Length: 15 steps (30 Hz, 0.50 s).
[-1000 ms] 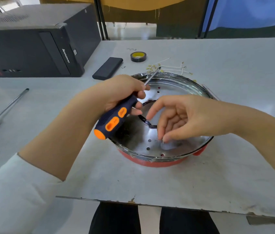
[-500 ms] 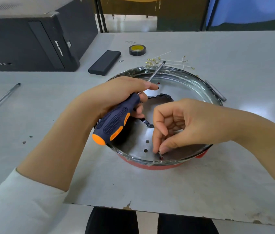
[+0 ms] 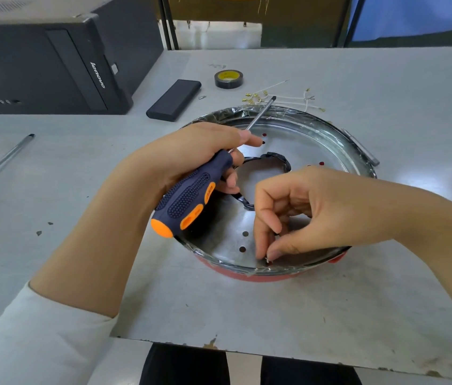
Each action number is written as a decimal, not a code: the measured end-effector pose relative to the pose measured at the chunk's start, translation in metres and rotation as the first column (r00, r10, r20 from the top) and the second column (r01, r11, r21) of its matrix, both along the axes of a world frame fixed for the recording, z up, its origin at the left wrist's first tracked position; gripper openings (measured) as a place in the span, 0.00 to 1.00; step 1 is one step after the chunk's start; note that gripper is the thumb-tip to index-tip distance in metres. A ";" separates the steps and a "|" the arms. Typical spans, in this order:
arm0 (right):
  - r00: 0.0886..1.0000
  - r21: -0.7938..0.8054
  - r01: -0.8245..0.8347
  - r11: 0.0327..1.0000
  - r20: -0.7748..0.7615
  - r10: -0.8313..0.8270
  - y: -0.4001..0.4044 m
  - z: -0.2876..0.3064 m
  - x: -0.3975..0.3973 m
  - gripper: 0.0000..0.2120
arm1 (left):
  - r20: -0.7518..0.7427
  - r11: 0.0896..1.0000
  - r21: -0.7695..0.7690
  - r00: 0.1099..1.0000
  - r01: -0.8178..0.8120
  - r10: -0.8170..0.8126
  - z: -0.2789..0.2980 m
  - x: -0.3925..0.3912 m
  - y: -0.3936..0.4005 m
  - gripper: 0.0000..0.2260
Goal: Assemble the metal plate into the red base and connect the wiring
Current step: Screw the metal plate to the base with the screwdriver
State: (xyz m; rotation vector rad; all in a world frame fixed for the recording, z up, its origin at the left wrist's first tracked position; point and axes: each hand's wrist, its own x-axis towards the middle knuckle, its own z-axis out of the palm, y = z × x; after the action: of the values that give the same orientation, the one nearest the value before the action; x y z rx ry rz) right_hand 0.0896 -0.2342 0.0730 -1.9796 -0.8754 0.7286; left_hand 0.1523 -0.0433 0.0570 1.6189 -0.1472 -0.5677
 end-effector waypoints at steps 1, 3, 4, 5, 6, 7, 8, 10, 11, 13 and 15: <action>1.000 -0.006 -0.004 1.000 0.007 0.004 0.000 0.000 0.000 0.15 | 0.004 1.000 0.001 1.000 -0.003 0.003 0.000 0.000 0.000 0.11; 1.000 -0.014 -0.009 1.000 0.014 0.009 0.000 0.001 -0.001 0.15 | 0.006 1.000 0.002 1.000 -0.003 0.003 0.001 -0.001 0.000 0.10; 1.000 -0.020 -0.013 1.000 0.012 0.013 0.000 0.001 -0.001 0.15 | 0.004 1.000 0.001 1.000 -0.001 0.001 0.001 -0.001 0.000 0.10; 1.000 -0.027 -0.016 1.000 0.009 0.016 0.000 0.001 -0.002 0.15 | 0.002 1.000 0.001 1.000 0.000 0.000 0.002 -0.001 -0.001 0.10; 1.000 -0.032 -0.015 0.999 0.006 0.015 0.000 0.001 -0.002 0.15 | 0.001 1.000 0.000 1.000 0.000 0.000 0.002 -0.001 -0.001 0.10; 1.000 -0.035 -0.011 0.999 0.005 0.012 0.000 0.001 -0.003 0.15 | 0.001 1.000 0.001 1.000 -0.002 0.002 0.002 -0.001 -0.001 0.10; 1.000 -0.037 -0.008 0.999 0.005 0.008 0.000 0.001 -0.003 0.14 | 0.002 1.000 0.003 1.000 -0.004 0.004 0.002 -0.001 -0.001 0.10; 1.000 -0.054 -0.004 0.999 0.007 0.005 0.000 0.001 -0.003 0.13 | 0.005 1.000 0.009 1.000 -0.006 0.006 0.001 -0.002 0.000 0.10; 1.000 -0.064 -0.004 0.998 0.008 0.004 0.000 0.000 -0.002 0.12 | 0.006 1.000 0.014 1.000 -0.007 0.007 0.001 -0.002 -0.001 0.11; 1.000 -0.068 0.004 0.998 0.000 -0.004 0.001 0.000 -0.002 0.12 | 0.003 1.000 0.023 1.000 -0.012 0.011 0.002 -0.002 -0.001 0.11; 1.000 -0.059 0.015 0.998 -0.020 -0.016 0.001 0.000 -0.001 0.13 | 0.003 1.000 0.026 1.000 -0.008 0.008 0.003 -0.002 -0.001 0.11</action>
State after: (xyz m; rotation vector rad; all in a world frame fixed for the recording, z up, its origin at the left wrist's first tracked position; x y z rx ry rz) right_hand 0.0884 -0.2329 0.0728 -2.0248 -0.8345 0.7726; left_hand 0.1500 -0.0440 0.0597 1.6445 -0.1359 -0.5628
